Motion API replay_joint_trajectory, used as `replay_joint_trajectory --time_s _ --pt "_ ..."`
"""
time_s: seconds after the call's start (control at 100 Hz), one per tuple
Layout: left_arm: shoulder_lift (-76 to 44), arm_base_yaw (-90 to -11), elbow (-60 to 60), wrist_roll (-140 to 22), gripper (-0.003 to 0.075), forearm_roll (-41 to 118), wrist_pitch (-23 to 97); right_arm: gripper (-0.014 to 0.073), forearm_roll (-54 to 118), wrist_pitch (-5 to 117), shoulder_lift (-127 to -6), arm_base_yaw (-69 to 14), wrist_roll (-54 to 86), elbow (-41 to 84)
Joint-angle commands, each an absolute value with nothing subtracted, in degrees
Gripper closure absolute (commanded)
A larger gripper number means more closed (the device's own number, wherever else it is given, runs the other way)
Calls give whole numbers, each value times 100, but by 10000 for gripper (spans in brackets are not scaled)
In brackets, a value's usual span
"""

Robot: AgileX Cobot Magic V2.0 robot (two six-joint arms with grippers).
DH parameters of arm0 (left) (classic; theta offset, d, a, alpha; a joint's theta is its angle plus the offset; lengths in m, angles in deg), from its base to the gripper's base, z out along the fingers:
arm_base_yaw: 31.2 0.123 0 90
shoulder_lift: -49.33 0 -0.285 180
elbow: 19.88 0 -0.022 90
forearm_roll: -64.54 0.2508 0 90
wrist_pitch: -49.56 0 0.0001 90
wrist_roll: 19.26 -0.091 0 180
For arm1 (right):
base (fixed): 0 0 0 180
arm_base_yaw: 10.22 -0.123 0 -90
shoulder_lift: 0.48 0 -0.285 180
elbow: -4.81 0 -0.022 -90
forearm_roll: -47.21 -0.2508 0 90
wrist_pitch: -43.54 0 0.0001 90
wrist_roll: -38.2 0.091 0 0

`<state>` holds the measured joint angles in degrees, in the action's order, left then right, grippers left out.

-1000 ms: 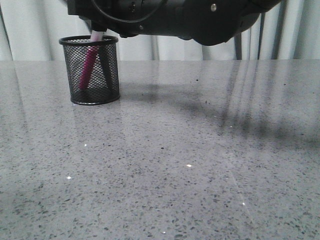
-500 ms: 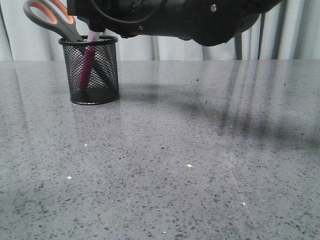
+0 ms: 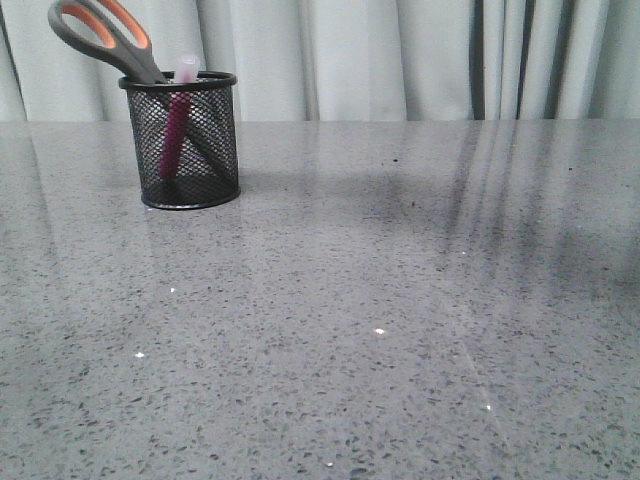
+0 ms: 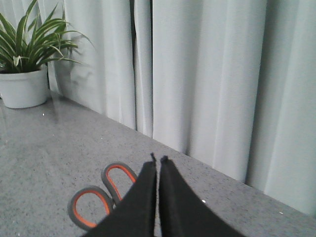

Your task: Put pen and scissors into bin

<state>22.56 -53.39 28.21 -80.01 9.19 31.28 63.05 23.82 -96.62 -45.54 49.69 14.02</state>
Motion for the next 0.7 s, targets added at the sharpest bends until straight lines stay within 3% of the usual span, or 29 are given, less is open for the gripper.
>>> replay_joint_trajectory --time_s 0.0,0.2,0.4,0.69 --pt "2432 -5397 2678 -7835 742 687 3586 662 6616 2320 -8748 -4534 4908 1664" --pt "2923 -5397 2678 -7749 742 687 3638 661 6645 2620 -6692 -4534 4908 3449" --pt "3011 -5397 2678 -7749 742 647 3613 661 6672 5156 -4552 -4534 4908 4842" --pt "3011 -5397 2678 -7749 742 647 3514 661 6771 6887 -2217 -4524 4908 5502"
